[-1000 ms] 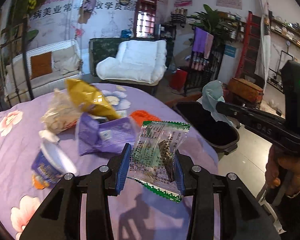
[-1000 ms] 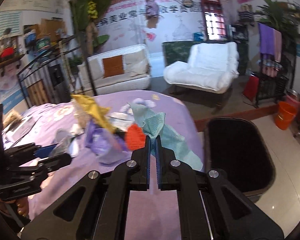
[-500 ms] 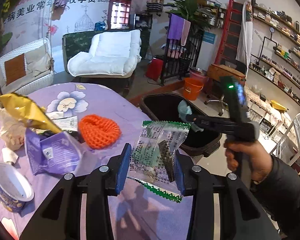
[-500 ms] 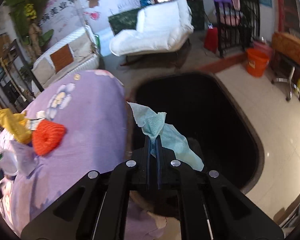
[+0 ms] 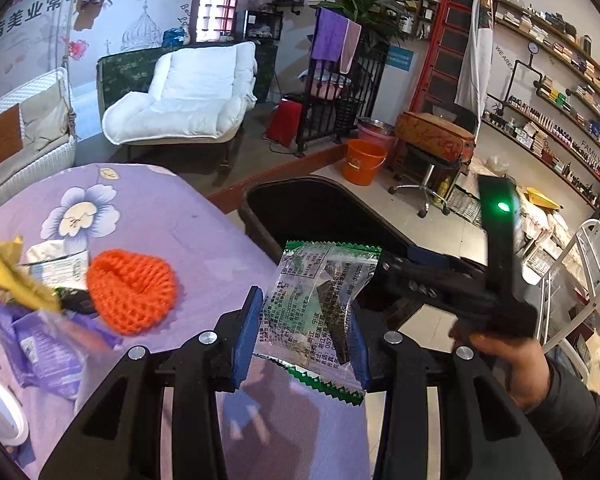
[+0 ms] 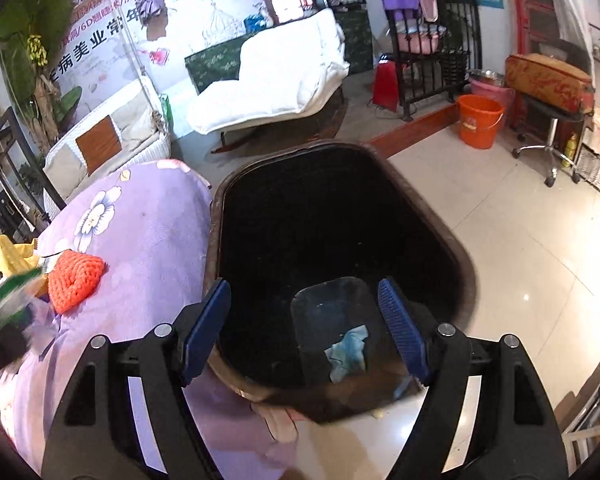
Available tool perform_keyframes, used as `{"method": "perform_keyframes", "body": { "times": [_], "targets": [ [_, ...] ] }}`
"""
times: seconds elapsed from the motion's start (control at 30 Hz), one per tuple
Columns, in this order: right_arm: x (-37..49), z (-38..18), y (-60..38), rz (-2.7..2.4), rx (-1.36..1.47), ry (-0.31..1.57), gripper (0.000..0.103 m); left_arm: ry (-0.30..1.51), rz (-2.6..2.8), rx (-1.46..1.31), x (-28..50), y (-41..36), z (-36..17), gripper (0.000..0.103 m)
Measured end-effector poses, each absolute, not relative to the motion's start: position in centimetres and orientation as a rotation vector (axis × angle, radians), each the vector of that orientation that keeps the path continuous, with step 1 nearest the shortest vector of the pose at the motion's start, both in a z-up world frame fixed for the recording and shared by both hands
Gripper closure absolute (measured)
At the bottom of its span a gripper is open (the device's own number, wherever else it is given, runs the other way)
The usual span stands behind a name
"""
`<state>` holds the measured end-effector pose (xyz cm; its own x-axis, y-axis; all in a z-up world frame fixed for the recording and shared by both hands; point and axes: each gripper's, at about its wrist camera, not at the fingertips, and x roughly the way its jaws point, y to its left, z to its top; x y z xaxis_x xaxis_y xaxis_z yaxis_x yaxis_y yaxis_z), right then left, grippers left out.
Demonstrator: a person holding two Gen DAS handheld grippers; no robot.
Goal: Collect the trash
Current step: 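Carry both items to the black bin and open both tools to drop them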
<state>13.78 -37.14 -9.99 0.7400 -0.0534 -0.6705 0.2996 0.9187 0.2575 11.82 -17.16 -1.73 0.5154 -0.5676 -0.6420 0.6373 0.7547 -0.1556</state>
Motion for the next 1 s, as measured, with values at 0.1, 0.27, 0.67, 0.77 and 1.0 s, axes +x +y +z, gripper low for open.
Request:
{"method": "perform_keyframes", "body": {
  "times": [0.1, 0.27, 0.67, 0.77, 1.0],
  "targets": [
    [11.7, -9.5, -37.0, -0.222, 0.333, 0.696, 0.026, 0.742, -0.746, 0.114, 12.8, -19.3, -1.8, 0.063],
    [8.3, -8.9, -37.6, -0.309, 0.272, 0.665, 0.026, 0.783, -0.768, 0.148, 14.4, -22.9, -2.3, 0.063],
    [5.1, -9.8, -40.3, -0.424, 0.326, 0.685, 0.025, 0.878, -0.802, 0.253, 16.5, -30.7, -4.2, 0.060],
    [5.0, -10.1, -40.8, -0.437, 0.336, 0.697, 0.021, 0.896, -0.784, 0.271, 16.8, -31.6, -4.6, 0.036],
    [4.9, -10.3, -40.9, -0.446, 0.343, 0.702, 0.019, 0.868, -0.775, 0.275, 16.4, -31.0, -4.4, 0.019]
  ]
}}
